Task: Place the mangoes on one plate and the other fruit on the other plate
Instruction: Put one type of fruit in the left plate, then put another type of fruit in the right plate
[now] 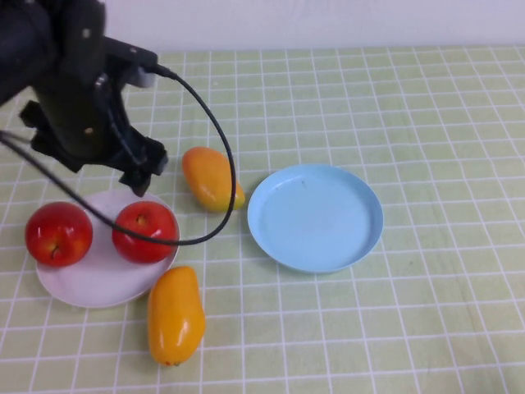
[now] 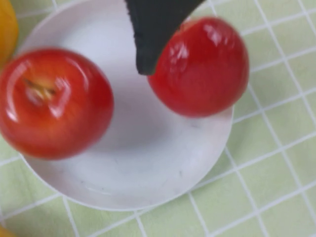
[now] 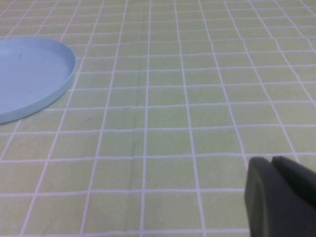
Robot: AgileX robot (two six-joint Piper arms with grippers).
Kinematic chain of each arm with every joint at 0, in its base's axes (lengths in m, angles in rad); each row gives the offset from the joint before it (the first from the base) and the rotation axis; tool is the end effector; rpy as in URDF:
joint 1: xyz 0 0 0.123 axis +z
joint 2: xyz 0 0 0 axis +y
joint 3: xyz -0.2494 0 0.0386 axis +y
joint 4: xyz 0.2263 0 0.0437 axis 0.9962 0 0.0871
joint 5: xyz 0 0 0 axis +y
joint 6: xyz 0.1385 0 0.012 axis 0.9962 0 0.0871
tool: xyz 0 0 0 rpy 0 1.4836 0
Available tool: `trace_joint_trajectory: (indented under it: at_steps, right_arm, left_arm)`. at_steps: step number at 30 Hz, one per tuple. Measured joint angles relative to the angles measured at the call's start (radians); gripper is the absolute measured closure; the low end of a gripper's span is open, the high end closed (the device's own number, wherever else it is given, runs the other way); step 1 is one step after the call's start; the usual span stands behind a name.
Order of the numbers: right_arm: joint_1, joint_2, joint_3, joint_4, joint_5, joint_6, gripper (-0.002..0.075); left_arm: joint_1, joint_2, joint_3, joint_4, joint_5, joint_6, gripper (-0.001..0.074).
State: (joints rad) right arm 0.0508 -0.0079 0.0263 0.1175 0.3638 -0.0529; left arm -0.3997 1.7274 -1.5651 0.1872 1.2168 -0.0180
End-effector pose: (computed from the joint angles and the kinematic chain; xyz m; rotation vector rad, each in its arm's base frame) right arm 0.1099 0.0114 0.1590 -0.0232 1.8646 0.1135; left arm 0.3279 -0.1122 0.2385 0.5920 2.7637 0.1738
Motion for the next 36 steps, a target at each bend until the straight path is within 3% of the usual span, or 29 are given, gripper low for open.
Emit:
trace_joint_trajectory:
  at_steps: [3, 8, 11, 23, 36]
  right_arm:
    - [0.0, 0.0, 0.0, 0.0, 0.0, 0.0, 0.0743]
    - [0.0, 0.0, 0.0, 0.0, 0.0, 0.0, 0.0743]
    - [0.0, 0.0, 0.0, 0.0, 0.0, 0.0, 0.0742]
    - [0.0, 0.0, 0.0, 0.0, 0.0, 0.0, 0.0743]
    - [0.0, 0.0, 0.0, 0.0, 0.0, 0.0, 0.0742]
  left_arm:
    - [-0.002, -0.116, 0.08, -0.002, 0.004, -0.029, 0.0178]
    - [-0.002, -0.305, 0.253, -0.002, -0.029, -0.055, 0.0611]
    - [-0.002, -0.424, 0.372, -0.002, -0.077, -0.069, 0.0696]
    - [-0.005, -0.88, 0.758, -0.03, -0.303, -0.203, 0.0731]
    - [-0.005, -0.96, 0.804, 0.045, -0.349, -0.226, 0.0732]
